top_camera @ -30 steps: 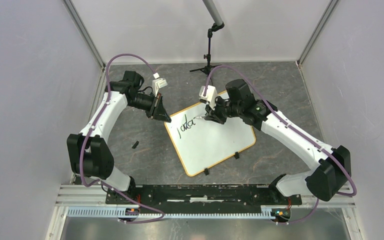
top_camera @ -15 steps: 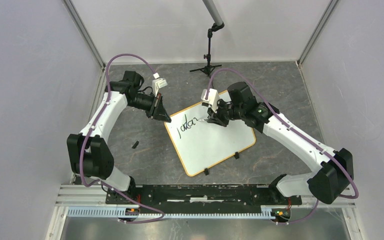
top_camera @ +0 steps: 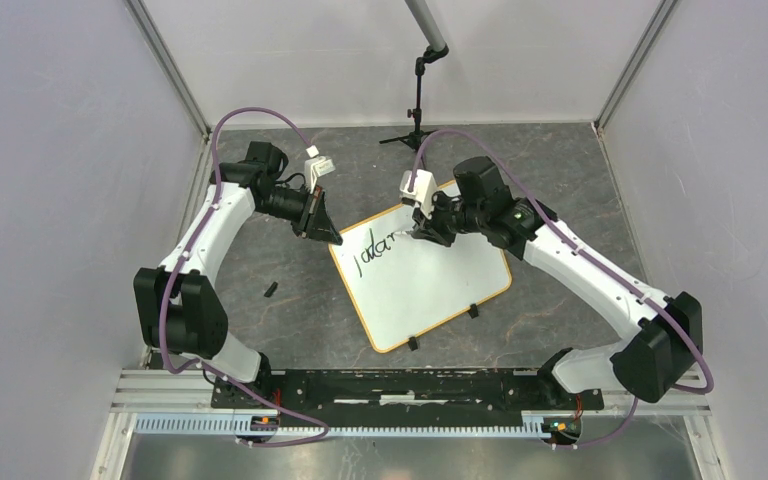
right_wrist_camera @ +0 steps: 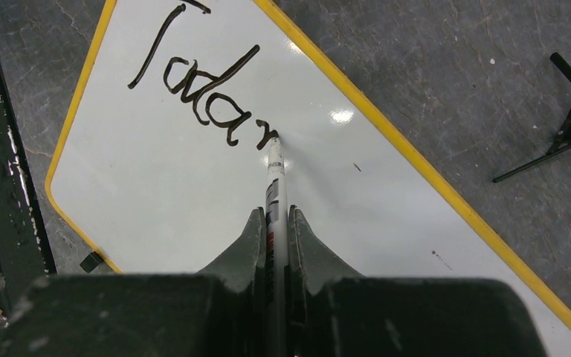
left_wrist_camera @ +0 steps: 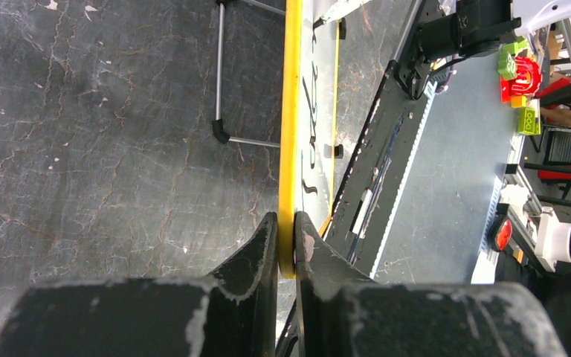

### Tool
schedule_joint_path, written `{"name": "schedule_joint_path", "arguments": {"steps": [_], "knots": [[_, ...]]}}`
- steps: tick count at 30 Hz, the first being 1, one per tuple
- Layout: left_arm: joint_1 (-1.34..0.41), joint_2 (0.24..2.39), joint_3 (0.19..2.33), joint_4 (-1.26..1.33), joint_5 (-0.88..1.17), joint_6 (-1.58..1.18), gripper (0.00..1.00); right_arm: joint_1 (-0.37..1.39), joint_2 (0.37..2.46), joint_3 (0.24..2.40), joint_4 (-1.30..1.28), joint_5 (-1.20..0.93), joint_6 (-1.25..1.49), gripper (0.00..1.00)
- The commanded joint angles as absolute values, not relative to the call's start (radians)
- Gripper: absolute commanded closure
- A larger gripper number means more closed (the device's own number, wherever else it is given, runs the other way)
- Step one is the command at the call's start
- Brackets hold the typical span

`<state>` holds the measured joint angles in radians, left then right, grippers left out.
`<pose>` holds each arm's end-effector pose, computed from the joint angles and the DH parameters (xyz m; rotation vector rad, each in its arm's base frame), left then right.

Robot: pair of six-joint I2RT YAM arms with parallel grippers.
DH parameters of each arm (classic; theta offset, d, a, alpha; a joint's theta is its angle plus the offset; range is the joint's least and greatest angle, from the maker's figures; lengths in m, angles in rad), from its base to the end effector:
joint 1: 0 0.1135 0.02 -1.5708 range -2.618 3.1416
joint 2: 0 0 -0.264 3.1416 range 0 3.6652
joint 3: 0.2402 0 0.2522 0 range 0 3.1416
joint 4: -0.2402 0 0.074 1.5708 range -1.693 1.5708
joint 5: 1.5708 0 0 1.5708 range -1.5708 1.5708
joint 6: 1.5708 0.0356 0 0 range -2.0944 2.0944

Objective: Write a sentence on the whiteboard

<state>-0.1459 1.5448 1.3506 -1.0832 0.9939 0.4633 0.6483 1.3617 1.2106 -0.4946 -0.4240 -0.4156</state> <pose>0.2846 -0.0720 0.2996 0.9142 2.2588 -1.2441 0.2314 0.1937 0.3301 -1.3203 1.7775 0.5981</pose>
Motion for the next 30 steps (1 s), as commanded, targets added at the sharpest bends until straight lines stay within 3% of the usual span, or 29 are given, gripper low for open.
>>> {"name": "schedule_joint_path", "arguments": {"steps": [1, 30], "knots": [[-0.150, 1.546, 1.351, -1.072, 1.002, 0.453, 0.98, 0.634, 1.381, 1.271, -0.467, -0.377, -0.420, 1.00], [-0.150, 1.545, 1.353, -1.072, 1.003, 0.456, 0.98, 0.629, 1.316, 1.133, -0.521, -0.425, -0.440, 1.00]]}}
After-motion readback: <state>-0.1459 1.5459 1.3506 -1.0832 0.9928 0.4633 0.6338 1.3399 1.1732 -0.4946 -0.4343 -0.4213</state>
